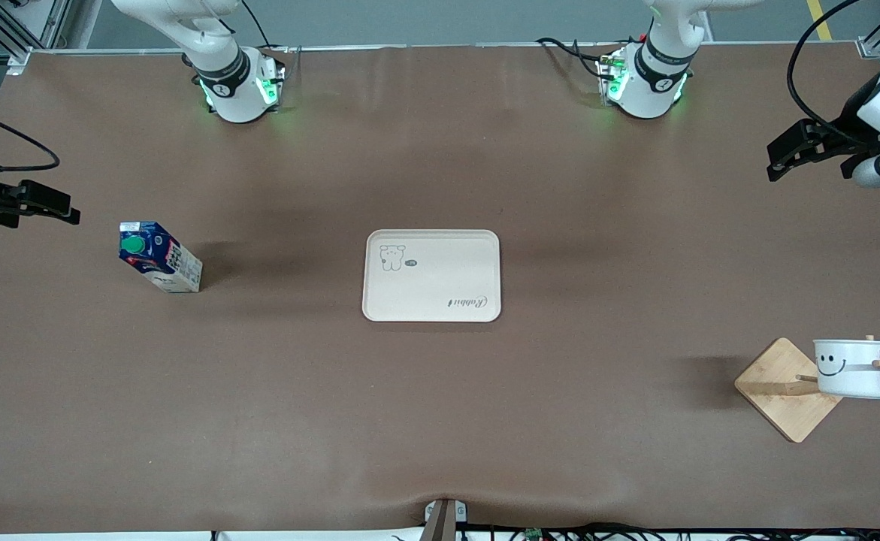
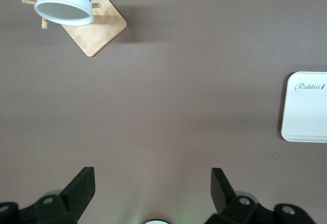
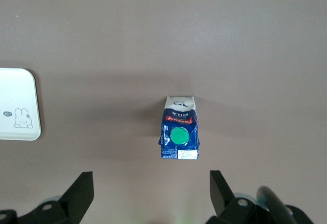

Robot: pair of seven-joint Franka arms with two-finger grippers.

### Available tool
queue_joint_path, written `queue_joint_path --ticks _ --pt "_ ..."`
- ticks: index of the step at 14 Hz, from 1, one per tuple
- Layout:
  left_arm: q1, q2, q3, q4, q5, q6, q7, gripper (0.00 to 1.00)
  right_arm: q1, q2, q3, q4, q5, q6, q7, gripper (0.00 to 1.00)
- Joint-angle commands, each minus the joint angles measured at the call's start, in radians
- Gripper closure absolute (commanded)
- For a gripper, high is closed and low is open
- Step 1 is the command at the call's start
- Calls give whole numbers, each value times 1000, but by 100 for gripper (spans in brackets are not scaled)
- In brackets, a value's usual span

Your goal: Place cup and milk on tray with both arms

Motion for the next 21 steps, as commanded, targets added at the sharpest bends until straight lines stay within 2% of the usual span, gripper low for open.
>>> queue_joint_path --ticks 1,6,9,12,16,21 --pt "1 -4 -6 14 13 -19 10 0 -6 4 7 57 -28 -10 1 0" --pt "6 6 -2 18 13 -21 11 0 -4 1 9 75 -29 -8 1 0" --pt "1 9 -5 17 85 -7 18 0 -2 -1 9 72 -28 -22 -4 0" --pt "9 25 -3 2 99 36 36 0 -6 -1 9 68 -26 -22 -5 0" --pt "53 25 -3 -80 124 162 73 0 -9 2 7 65 -26 -43 -2 0" --pt "70 22 5 -265 124 428 73 0 -10 4 7 63 -25 -50 -2 0"
